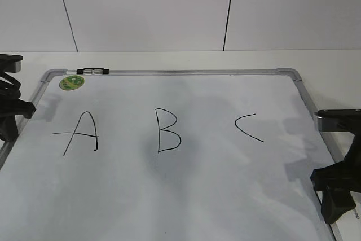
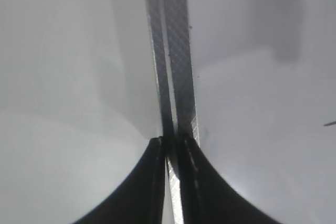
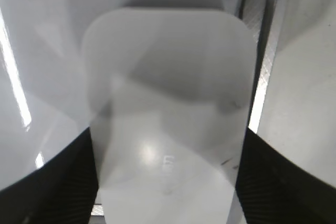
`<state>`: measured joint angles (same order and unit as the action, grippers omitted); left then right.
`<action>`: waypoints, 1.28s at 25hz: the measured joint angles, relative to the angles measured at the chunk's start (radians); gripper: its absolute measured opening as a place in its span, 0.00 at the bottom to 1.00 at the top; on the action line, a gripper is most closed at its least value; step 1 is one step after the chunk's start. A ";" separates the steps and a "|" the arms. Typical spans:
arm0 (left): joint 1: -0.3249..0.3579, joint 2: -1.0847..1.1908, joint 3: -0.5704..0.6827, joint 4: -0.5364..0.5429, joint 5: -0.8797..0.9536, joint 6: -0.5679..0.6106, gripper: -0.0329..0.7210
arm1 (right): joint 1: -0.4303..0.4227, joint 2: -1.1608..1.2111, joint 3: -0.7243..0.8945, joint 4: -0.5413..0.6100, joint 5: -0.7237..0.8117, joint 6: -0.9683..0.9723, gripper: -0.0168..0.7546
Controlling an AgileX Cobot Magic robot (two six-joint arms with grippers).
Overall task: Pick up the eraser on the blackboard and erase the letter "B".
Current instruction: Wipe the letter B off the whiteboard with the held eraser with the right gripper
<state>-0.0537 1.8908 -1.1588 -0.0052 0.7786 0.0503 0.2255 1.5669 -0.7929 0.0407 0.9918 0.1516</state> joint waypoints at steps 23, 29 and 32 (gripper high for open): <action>0.000 0.000 -0.002 0.005 0.037 0.000 0.10 | 0.000 0.005 -0.058 -0.011 0.096 0.000 0.73; 0.000 0.000 -0.002 0.005 0.037 -0.002 0.09 | 0.000 0.005 -0.167 -0.016 0.192 0.000 0.73; 0.000 0.000 -0.002 0.005 0.037 -0.002 0.09 | 0.000 0.005 -0.238 -0.016 0.208 -0.003 0.73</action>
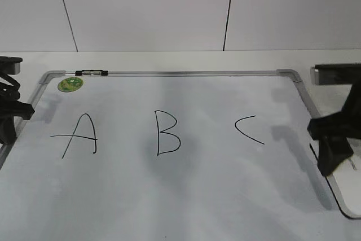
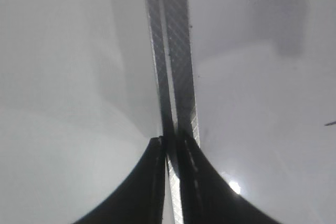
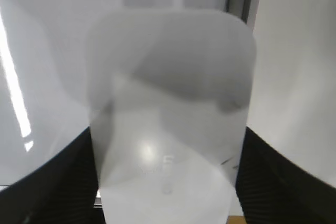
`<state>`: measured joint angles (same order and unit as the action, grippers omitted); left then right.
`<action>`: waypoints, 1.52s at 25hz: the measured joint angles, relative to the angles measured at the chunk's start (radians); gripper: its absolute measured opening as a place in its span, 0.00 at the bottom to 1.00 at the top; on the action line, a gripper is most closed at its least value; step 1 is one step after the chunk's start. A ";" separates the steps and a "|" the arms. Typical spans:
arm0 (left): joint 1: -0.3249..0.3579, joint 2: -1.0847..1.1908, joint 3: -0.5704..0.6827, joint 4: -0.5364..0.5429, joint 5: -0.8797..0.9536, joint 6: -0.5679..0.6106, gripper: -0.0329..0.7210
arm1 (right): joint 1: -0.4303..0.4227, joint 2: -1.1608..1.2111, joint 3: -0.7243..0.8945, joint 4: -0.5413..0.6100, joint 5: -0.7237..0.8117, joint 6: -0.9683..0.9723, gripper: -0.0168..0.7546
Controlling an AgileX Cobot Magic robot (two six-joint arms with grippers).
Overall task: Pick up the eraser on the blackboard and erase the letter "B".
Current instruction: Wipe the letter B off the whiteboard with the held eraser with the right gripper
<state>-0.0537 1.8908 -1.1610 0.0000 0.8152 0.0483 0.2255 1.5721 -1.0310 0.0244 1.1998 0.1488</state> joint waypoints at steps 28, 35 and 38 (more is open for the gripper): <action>0.000 0.000 -0.002 -0.005 0.004 -0.002 0.09 | 0.317 0.476 -0.740 0.024 0.025 -0.026 0.73; 0.000 0.000 -0.002 -0.005 0.006 -0.002 0.09 | 0.372 0.622 -0.837 0.027 0.025 -0.040 0.73; 0.000 0.000 -0.002 -0.005 0.006 -0.002 0.09 | 0.378 0.673 -0.866 0.027 0.025 -0.049 0.73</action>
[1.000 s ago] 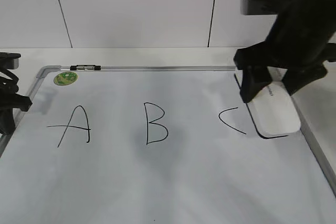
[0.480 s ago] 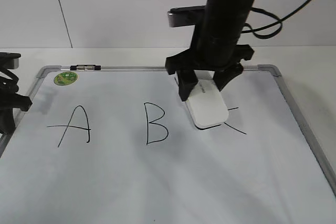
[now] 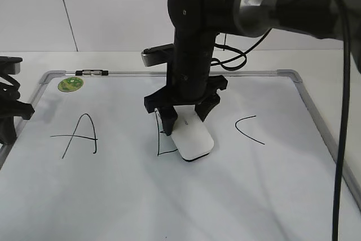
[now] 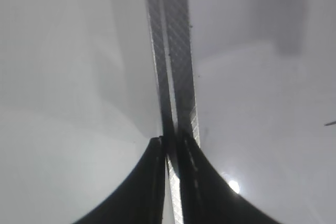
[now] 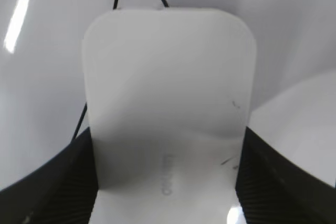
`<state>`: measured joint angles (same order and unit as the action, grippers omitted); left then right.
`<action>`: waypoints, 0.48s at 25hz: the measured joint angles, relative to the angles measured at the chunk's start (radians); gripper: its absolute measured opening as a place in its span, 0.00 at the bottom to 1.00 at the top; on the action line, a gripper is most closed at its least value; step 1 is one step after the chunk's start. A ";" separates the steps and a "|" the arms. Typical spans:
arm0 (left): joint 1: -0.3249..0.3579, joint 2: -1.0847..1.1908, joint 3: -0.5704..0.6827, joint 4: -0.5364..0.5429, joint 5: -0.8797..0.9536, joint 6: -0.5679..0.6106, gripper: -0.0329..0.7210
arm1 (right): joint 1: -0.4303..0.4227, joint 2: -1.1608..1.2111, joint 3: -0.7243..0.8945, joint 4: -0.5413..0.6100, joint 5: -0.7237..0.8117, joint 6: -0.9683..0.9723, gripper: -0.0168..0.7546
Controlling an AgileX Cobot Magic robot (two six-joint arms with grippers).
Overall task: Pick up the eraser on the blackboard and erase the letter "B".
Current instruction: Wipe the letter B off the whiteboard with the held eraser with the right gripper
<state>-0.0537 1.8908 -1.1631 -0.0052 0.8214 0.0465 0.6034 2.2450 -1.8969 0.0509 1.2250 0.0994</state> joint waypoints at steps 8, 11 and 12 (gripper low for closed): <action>0.000 0.000 0.000 0.005 0.000 0.000 0.09 | 0.001 0.076 -0.090 -0.002 0.054 -0.021 0.73; 0.000 0.000 0.000 0.005 0.000 0.000 0.09 | 0.001 0.088 -0.107 -0.002 0.070 -0.023 0.73; 0.000 0.000 0.000 0.005 0.000 0.000 0.09 | 0.001 0.088 -0.110 0.003 0.073 -0.025 0.73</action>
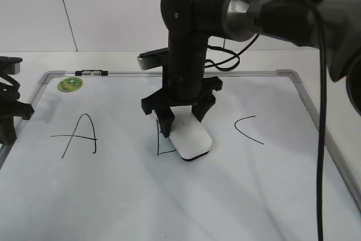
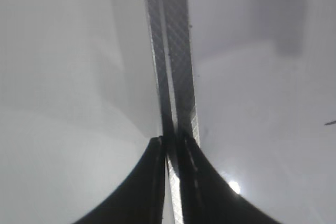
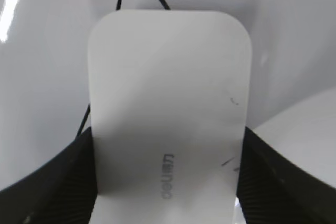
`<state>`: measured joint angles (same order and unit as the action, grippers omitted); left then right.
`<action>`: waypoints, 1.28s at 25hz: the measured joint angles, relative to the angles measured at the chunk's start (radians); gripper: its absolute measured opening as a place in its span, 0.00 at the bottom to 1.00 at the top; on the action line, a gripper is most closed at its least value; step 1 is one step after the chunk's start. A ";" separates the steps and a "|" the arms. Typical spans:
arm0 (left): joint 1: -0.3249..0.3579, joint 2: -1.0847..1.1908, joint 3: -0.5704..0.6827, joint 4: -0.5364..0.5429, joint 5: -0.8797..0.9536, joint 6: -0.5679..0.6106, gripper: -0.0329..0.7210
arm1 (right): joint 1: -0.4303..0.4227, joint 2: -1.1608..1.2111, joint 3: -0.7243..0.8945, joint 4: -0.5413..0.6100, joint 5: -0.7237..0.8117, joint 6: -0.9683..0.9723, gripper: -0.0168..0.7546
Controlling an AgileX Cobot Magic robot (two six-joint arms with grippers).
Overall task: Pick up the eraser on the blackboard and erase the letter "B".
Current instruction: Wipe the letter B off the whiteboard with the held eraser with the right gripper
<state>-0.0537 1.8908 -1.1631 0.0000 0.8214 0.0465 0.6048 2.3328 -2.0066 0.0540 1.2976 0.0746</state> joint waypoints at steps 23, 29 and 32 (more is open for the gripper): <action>0.002 0.000 0.000 0.014 0.029 0.000 0.10 | 0.137 0.005 -0.002 0.005 -0.045 -0.174 0.73; 0.002 0.000 0.000 0.014 0.029 0.000 0.09 | 0.146 0.006 -0.002 -0.043 -0.047 -0.151 0.73; 0.002 0.000 0.000 0.014 0.031 0.000 0.10 | 0.138 0.010 -0.004 -0.045 -0.047 -0.145 0.73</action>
<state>-0.0519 1.8908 -1.1631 0.0137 0.8521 0.0465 0.7425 2.3426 -2.0105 0.0088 1.2506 -0.0702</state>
